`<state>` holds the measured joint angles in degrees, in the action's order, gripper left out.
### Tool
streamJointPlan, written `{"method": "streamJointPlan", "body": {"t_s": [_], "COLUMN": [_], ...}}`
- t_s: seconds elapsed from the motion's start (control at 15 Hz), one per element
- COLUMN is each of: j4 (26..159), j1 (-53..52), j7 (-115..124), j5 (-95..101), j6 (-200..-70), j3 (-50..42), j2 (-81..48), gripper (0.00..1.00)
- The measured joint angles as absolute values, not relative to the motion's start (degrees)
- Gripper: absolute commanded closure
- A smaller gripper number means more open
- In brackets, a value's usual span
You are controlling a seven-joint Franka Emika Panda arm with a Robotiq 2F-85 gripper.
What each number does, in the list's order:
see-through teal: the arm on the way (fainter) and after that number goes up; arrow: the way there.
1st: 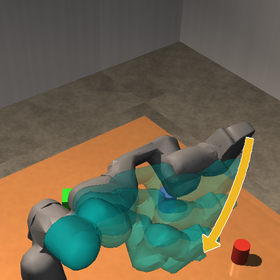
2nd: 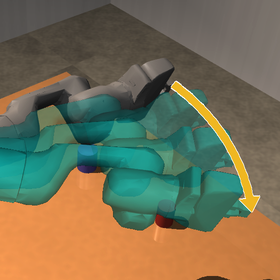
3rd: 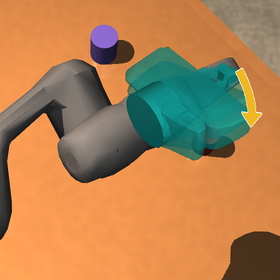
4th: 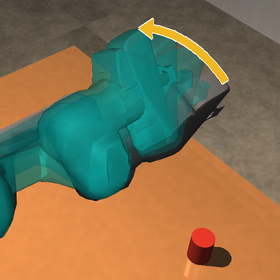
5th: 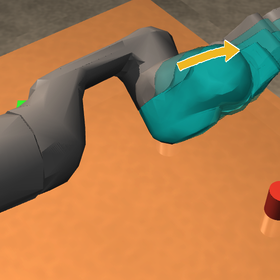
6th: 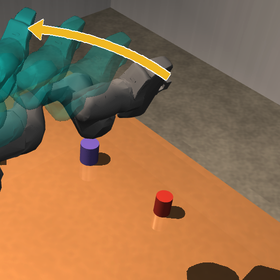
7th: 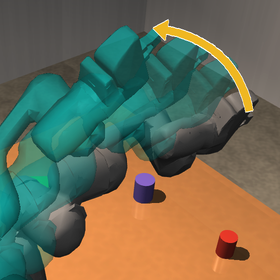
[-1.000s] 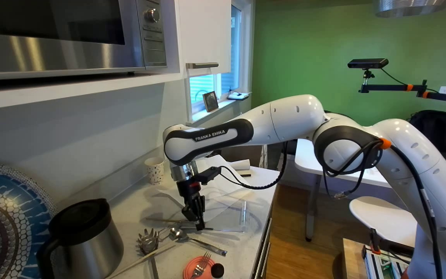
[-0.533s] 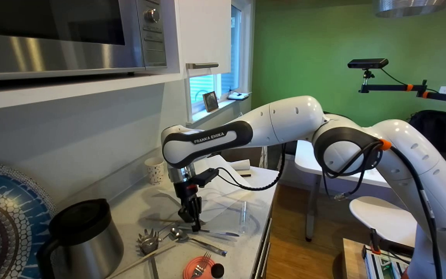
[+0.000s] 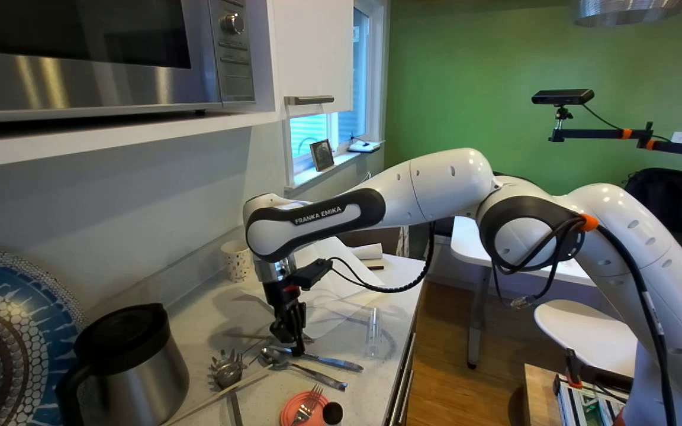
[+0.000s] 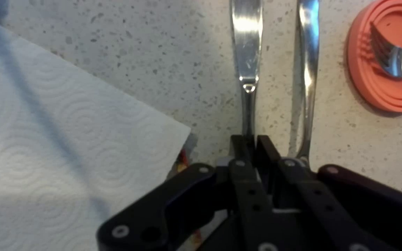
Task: Pick up the silver spoon and put it on the kitchen counter, pick up the silver bread knife and slide the chopstick on the right a little to the right, put the silver bread knife on the kitchen counter to the right of the silver spoon
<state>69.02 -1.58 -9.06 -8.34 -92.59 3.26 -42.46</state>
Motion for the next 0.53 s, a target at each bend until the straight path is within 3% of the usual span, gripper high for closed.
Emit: {"method": "streamJointPlan", "body": {"t_s": [0.07,0.13,0.2,0.53], "j4": [69.0,69.0,69.0,68.8], "j1": [-1.6,-1.7,-1.7,-1.9], "j7": [-9.0,-9.0,-9.0,-8.9], "j5": [-8.2,-8.2,-8.1,-8.1], "j6": [-92.6,-92.6,-92.6,-92.6], "j3": [3.3,3.3,3.3,3.3], "j2": [-42.5,-42.5,-42.5,-42.5], "gripper": [0.97,0.89,0.66,0.35]}}
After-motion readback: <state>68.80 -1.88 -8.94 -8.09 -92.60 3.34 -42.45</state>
